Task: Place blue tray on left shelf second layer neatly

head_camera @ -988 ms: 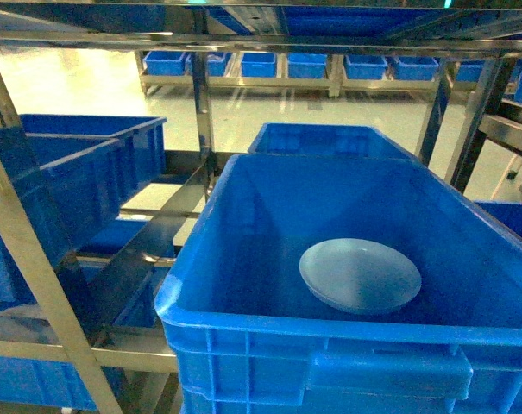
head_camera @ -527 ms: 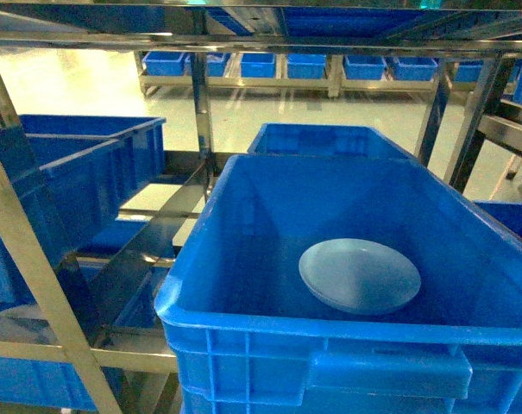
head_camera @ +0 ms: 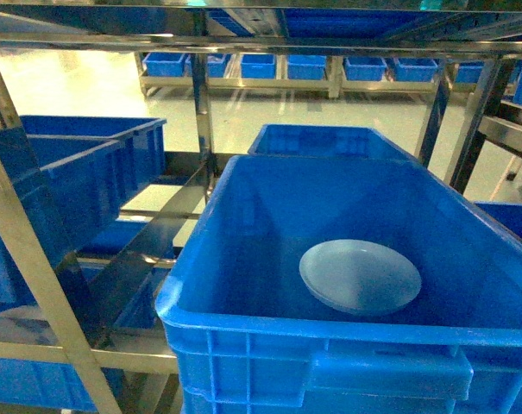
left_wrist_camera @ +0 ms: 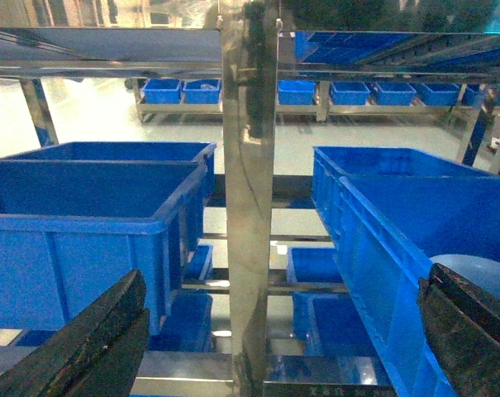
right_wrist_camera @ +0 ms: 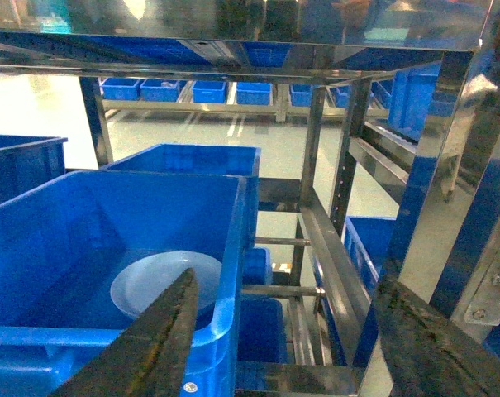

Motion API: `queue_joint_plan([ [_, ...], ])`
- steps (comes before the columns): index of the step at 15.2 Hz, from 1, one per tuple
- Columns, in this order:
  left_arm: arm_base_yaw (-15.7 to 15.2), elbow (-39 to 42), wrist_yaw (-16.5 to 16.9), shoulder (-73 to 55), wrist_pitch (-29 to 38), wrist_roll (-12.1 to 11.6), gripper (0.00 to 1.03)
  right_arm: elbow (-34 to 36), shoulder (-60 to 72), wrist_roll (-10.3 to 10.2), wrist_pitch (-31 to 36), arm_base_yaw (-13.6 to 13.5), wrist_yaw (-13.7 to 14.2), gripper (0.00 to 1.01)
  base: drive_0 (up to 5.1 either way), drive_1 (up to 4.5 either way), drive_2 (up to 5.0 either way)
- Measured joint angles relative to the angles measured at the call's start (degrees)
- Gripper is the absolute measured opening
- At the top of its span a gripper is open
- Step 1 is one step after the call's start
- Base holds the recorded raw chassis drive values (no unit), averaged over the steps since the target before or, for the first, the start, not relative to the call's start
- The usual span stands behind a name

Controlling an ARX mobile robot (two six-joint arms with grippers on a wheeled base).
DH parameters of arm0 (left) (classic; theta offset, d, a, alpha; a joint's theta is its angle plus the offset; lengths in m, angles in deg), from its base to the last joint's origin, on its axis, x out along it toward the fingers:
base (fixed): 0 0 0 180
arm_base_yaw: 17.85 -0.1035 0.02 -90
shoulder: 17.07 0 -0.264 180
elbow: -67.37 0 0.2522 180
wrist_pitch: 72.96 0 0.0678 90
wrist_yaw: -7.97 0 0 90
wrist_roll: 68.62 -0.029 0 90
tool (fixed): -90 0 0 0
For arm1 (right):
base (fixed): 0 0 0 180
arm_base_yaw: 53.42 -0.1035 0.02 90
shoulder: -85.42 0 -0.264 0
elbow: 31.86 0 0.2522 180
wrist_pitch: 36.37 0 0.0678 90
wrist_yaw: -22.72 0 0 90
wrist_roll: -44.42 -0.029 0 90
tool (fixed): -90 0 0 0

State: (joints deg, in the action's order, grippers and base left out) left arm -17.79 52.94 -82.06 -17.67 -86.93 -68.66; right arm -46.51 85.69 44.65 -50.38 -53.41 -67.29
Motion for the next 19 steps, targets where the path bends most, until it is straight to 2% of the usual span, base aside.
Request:
queue_joint_plan([
  [3, 0.0, 0.0, 0.0, 0.0, 0.0, 0.0, 0.98, 0.0, 0.0, 0.0, 0.0, 0.0, 0.0, 0.96, 0.0, 0.0, 0.0],
  [14, 0.0, 0.0, 0.0, 0.0, 0.0, 0.0, 0.98, 0.0, 0.0, 0.0, 0.0, 0.0, 0.0, 0.98, 0.0, 0.0, 0.0],
  [19, 0.0, 0.0, 0.0, 0.0, 0.0, 0.0, 0.98, 0.0, 0.0, 0.0, 0.0, 0.0, 0.0, 0.98, 1.9, 1.87, 1.9],
])
